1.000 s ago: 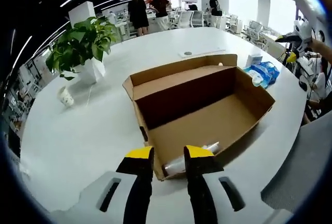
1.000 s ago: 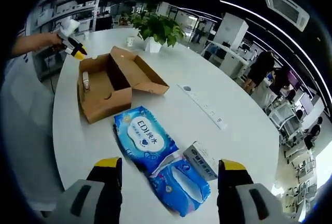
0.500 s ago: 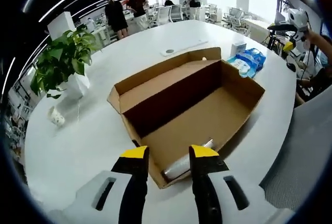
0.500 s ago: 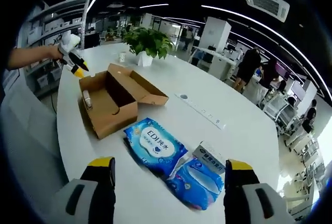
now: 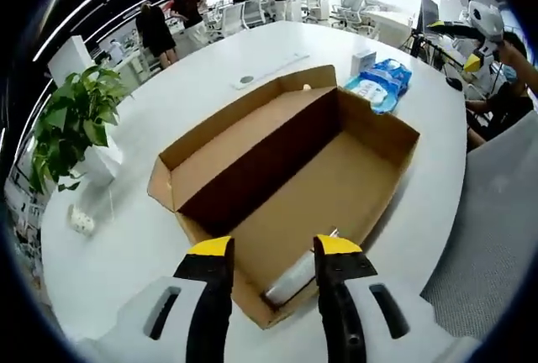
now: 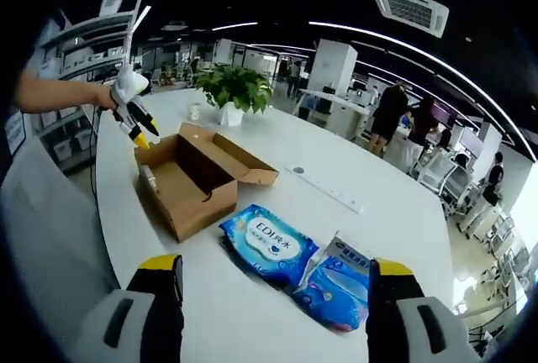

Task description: Operate the shoe box by opening the lid, removing the specified soft item, and placing it in the target area until the item is outside and the box remains undamaged.

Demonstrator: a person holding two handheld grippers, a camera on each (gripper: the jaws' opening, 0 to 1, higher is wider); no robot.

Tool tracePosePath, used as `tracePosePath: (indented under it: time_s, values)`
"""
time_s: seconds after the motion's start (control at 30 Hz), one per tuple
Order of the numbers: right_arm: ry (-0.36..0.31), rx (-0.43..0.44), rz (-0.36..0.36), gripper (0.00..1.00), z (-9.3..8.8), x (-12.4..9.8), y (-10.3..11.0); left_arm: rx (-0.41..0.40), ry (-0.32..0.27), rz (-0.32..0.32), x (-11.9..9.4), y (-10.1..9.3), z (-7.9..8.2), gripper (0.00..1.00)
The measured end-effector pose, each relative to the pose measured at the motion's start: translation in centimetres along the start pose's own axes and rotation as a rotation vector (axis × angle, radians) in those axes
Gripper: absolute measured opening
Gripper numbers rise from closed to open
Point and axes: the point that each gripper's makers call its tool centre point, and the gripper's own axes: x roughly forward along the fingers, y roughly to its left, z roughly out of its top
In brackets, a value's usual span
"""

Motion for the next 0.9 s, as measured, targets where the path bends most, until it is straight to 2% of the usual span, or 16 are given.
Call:
tracePosePath:
  time_s: [0.4, 0.7, 0.9]
  values:
    - [-0.027, 0.036, -0.013, 0.94, -2.0, -1.3, 4.1, 0.06, 0.052, -0.028, 0.5, 0.7, -0.6, 0.42]
    - [-0.045, 0.102, -0.042, 0.96, -2.9, -2.7, 5.3, 0.114, 0.09, -0.067, 1.0, 0.5, -1.3, 0.47]
    - [-0.044, 0.088, -0.077, 0.96, -3.3, -3.6, 6.1, 0.166, 0.136, -0.115, 1.5, -0.1, -2.0, 0.48]
